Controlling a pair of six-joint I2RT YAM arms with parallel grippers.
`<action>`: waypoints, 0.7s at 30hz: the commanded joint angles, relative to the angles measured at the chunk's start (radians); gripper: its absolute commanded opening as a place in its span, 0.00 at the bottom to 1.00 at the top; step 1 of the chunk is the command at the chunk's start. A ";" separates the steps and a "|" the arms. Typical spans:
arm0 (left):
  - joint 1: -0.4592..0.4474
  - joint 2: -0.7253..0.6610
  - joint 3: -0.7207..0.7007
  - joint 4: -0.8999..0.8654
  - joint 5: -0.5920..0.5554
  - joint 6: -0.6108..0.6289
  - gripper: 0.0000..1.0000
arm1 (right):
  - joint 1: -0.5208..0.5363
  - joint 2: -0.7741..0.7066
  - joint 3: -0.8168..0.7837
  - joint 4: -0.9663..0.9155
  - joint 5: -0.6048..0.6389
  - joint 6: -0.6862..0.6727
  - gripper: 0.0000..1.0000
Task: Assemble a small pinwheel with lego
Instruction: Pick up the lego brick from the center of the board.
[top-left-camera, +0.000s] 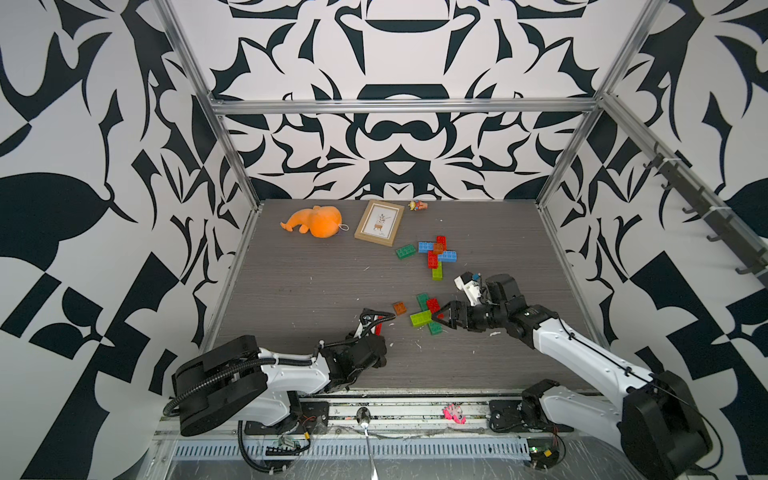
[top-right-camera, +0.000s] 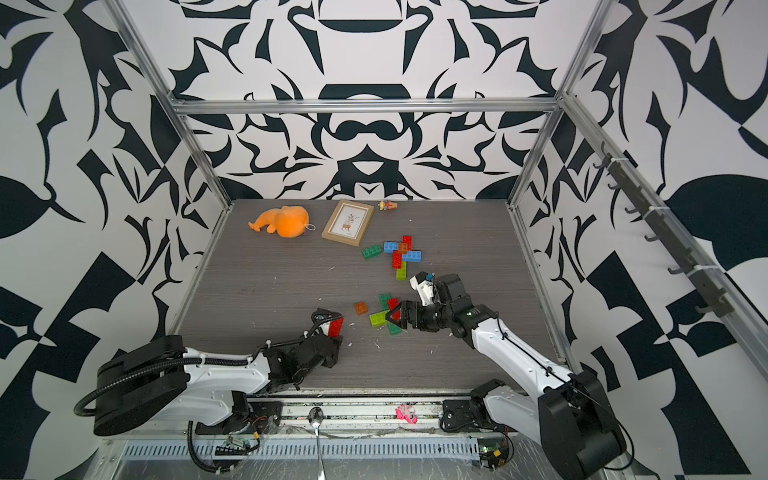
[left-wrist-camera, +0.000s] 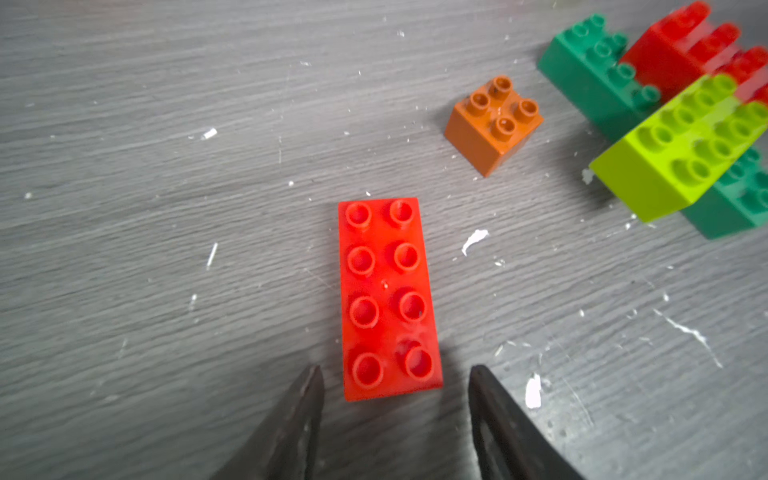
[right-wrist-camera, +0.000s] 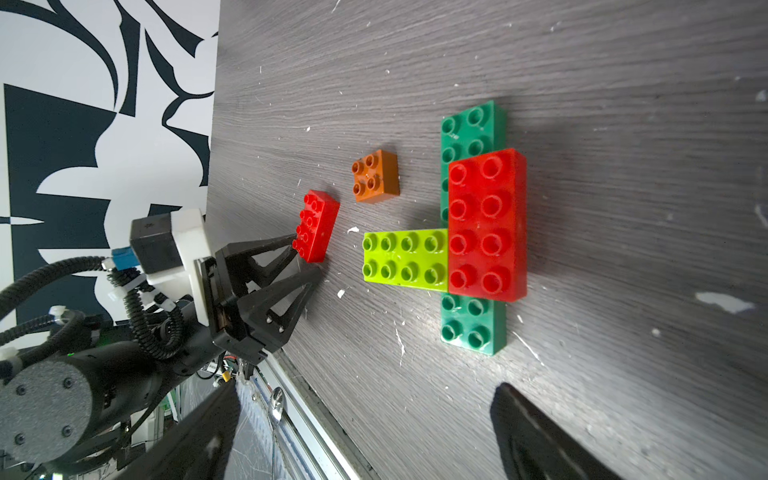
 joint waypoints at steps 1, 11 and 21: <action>-0.003 0.028 -0.064 0.042 0.022 0.005 0.57 | -0.001 -0.004 -0.003 0.046 -0.012 0.016 0.97; -0.005 0.070 -0.119 0.178 0.039 0.043 0.54 | 0.000 0.075 -0.019 0.105 0.018 0.027 0.97; -0.005 0.113 -0.098 0.168 0.004 -0.003 0.46 | -0.001 0.157 -0.048 0.192 0.052 0.050 0.97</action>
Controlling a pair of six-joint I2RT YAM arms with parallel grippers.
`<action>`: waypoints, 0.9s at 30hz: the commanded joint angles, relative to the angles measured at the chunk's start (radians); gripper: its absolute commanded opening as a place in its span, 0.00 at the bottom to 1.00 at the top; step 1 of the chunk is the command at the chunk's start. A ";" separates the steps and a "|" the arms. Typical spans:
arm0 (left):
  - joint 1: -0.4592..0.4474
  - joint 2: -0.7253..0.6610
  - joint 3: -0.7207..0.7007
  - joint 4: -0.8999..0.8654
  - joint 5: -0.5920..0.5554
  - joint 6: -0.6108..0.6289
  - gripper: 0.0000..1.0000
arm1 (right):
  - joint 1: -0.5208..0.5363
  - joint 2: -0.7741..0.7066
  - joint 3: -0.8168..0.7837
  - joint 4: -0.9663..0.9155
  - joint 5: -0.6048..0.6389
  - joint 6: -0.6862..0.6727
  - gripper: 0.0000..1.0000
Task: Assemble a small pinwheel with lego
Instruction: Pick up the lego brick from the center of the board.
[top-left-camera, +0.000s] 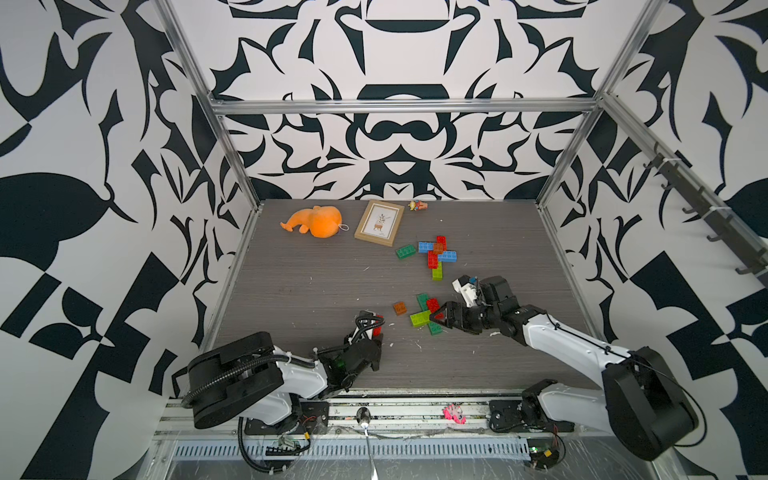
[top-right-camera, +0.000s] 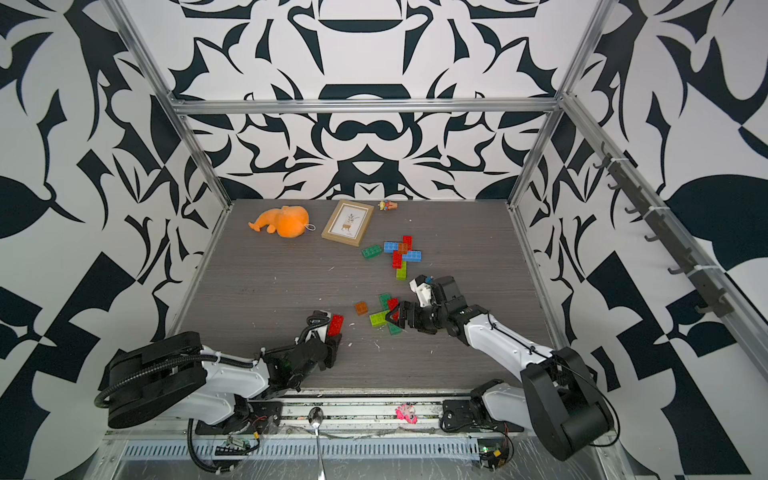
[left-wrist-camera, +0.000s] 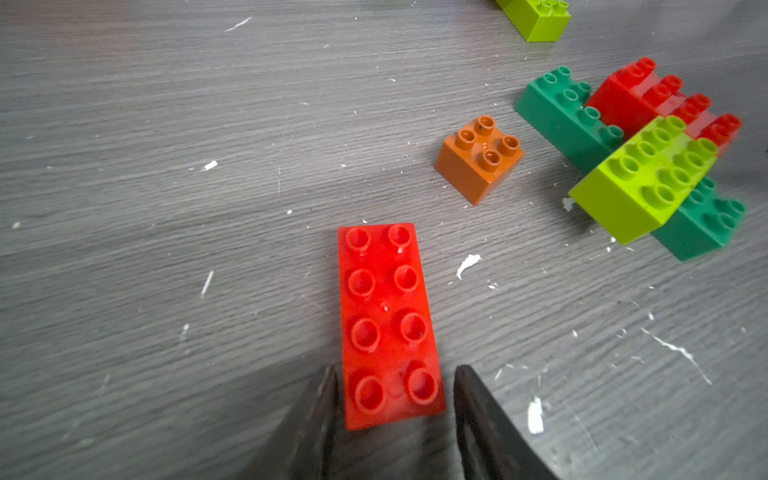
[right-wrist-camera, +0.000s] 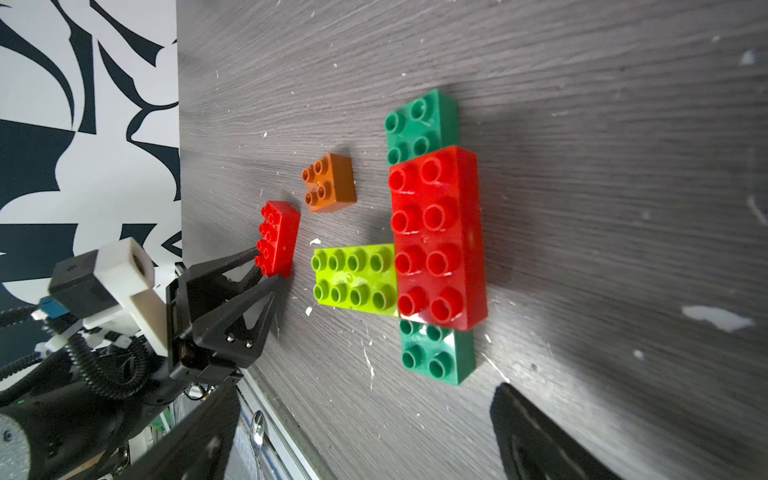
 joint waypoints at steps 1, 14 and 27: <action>-0.003 0.033 -0.009 -0.124 0.035 -0.061 0.44 | 0.000 0.025 -0.014 0.078 0.008 0.015 0.97; -0.037 -0.054 0.015 -0.206 0.132 -0.140 0.31 | 0.081 0.102 -0.060 0.239 0.014 0.090 0.97; -0.247 -0.213 0.128 -0.447 0.006 -0.262 0.29 | 0.210 0.114 -0.086 0.354 0.120 0.162 0.96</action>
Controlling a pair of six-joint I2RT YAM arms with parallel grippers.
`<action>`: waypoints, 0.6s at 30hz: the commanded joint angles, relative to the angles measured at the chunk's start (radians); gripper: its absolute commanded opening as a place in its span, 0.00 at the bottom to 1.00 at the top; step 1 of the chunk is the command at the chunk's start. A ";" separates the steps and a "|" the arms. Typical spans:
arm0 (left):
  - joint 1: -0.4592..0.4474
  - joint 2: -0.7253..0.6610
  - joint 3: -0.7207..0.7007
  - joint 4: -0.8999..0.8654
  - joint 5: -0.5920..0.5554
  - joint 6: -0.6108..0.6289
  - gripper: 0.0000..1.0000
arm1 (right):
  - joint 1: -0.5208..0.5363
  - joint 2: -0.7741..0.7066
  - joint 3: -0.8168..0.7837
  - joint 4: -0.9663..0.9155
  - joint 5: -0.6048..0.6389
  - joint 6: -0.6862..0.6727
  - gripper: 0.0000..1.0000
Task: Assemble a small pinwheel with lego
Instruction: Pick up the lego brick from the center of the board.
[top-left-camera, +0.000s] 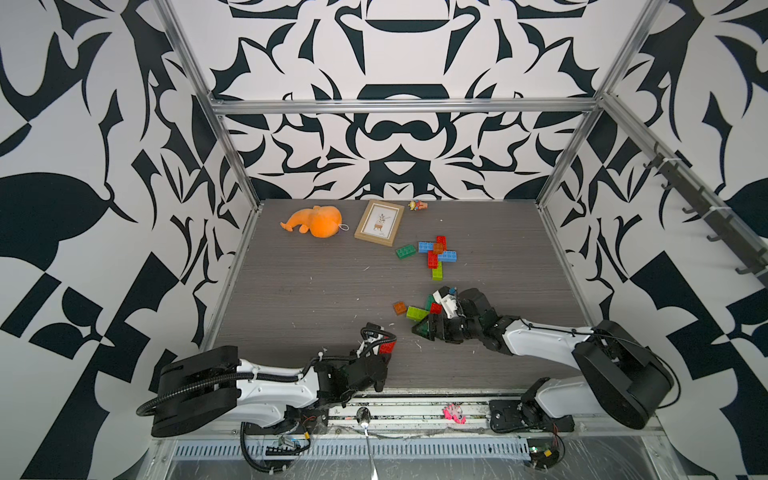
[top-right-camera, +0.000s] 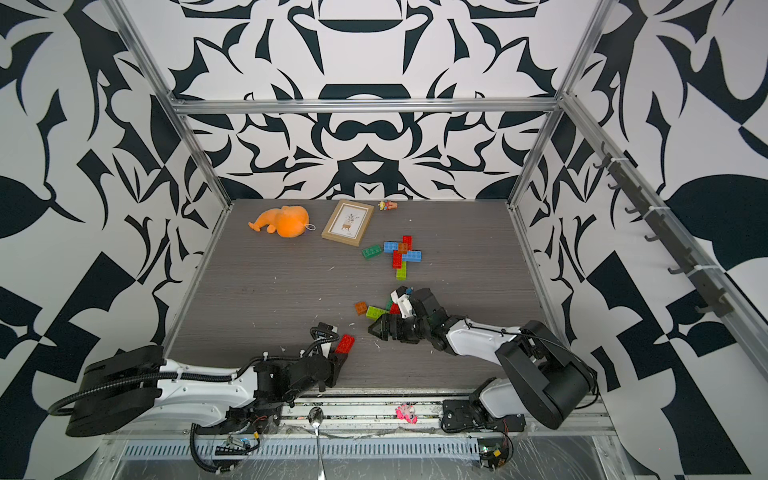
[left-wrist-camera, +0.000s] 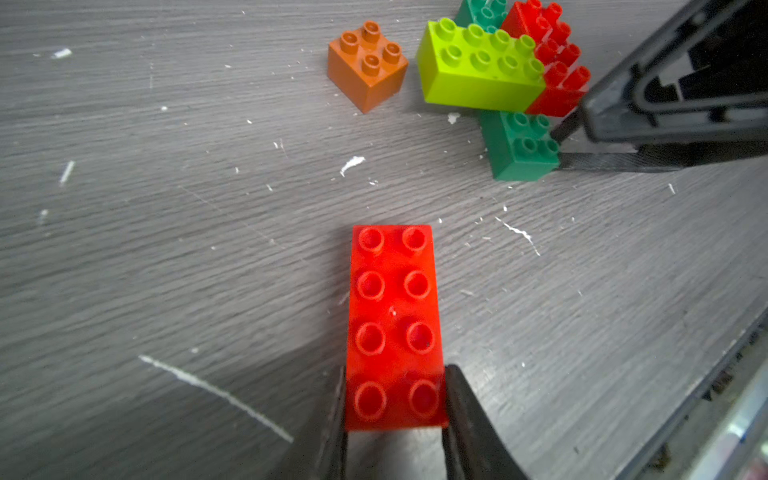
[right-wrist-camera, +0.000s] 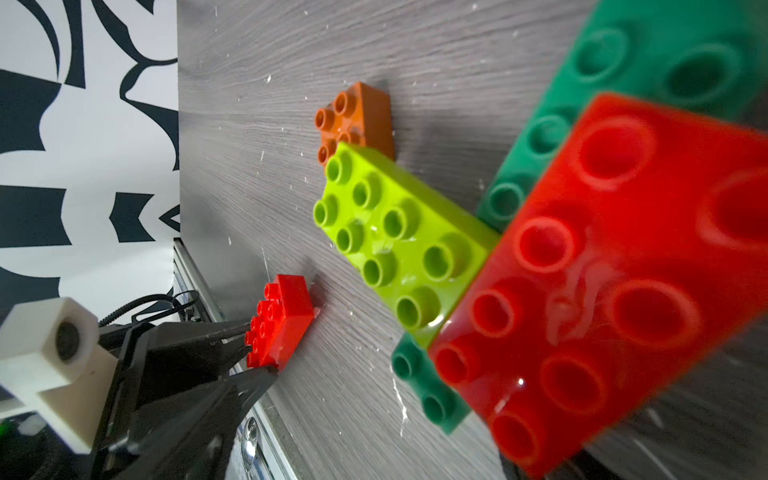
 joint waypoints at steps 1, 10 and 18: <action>-0.038 0.022 0.078 -0.066 -0.073 -0.045 0.29 | 0.001 -0.058 -0.007 -0.010 0.071 0.003 0.96; -0.111 0.222 0.250 -0.039 -0.201 0.014 0.29 | -0.043 -0.268 0.093 -0.406 0.125 -0.143 0.98; -0.109 0.337 0.332 -0.035 -0.219 0.020 0.29 | -0.067 -0.179 0.194 -0.516 0.093 -0.243 0.97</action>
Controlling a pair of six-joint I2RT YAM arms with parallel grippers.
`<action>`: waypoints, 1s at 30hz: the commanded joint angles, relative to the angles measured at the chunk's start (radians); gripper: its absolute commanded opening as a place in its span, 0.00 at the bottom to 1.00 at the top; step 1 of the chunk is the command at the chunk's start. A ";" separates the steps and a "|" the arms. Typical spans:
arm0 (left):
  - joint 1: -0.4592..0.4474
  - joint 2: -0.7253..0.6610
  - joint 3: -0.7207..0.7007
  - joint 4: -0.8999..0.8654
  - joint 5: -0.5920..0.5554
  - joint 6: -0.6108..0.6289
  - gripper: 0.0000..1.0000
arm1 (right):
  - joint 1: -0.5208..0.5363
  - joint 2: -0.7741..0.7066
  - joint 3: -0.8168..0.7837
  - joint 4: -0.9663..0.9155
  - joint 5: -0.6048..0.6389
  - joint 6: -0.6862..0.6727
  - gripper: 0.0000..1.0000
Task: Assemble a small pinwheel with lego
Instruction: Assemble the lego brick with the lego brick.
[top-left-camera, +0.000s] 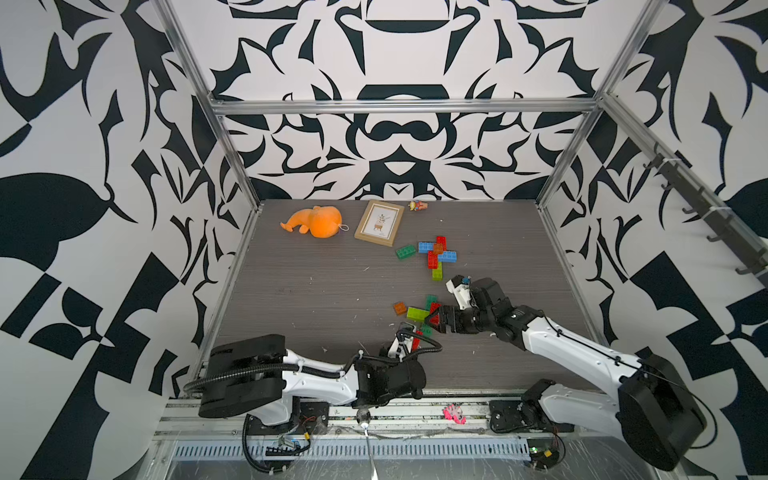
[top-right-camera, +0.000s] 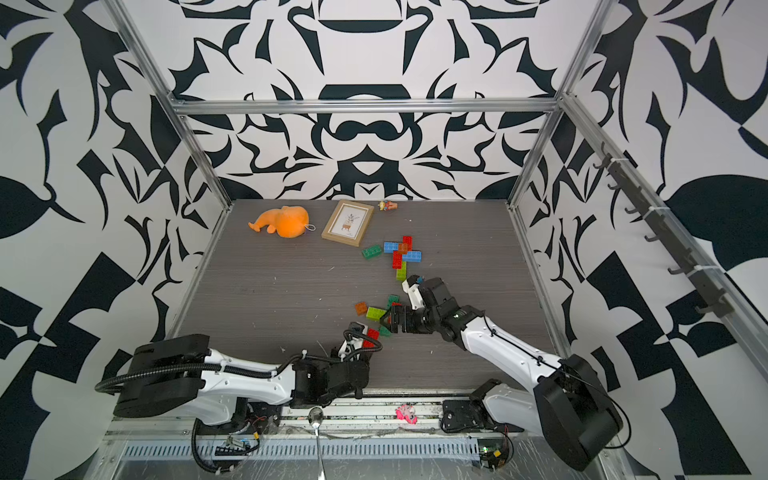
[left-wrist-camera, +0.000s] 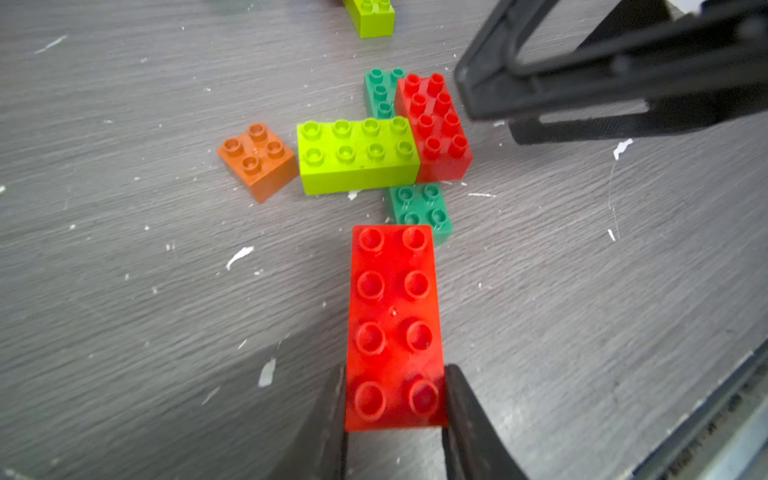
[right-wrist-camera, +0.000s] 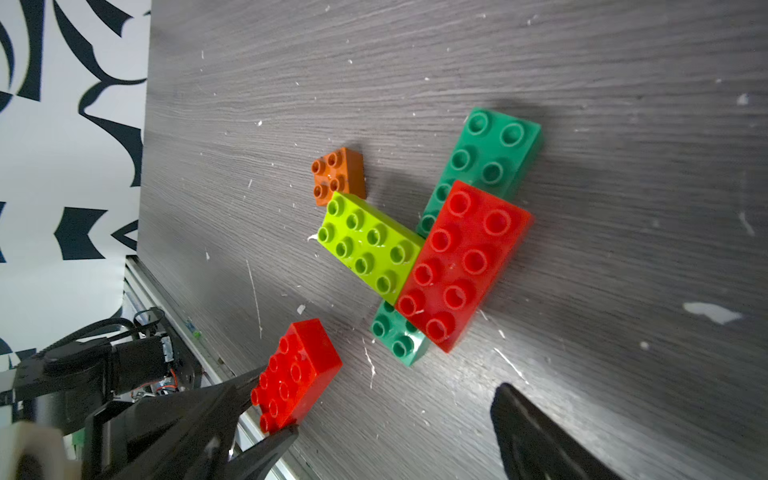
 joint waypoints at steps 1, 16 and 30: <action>-0.002 0.037 0.026 0.012 -0.036 -0.001 0.29 | -0.002 0.029 0.053 -0.072 -0.016 -0.074 0.96; 0.036 0.155 0.183 -0.138 -0.049 -0.049 0.29 | -0.005 0.052 0.056 -0.075 -0.021 -0.107 0.95; 0.083 0.177 0.213 -0.154 0.019 -0.044 0.29 | -0.006 0.071 0.076 -0.097 -0.003 -0.121 0.94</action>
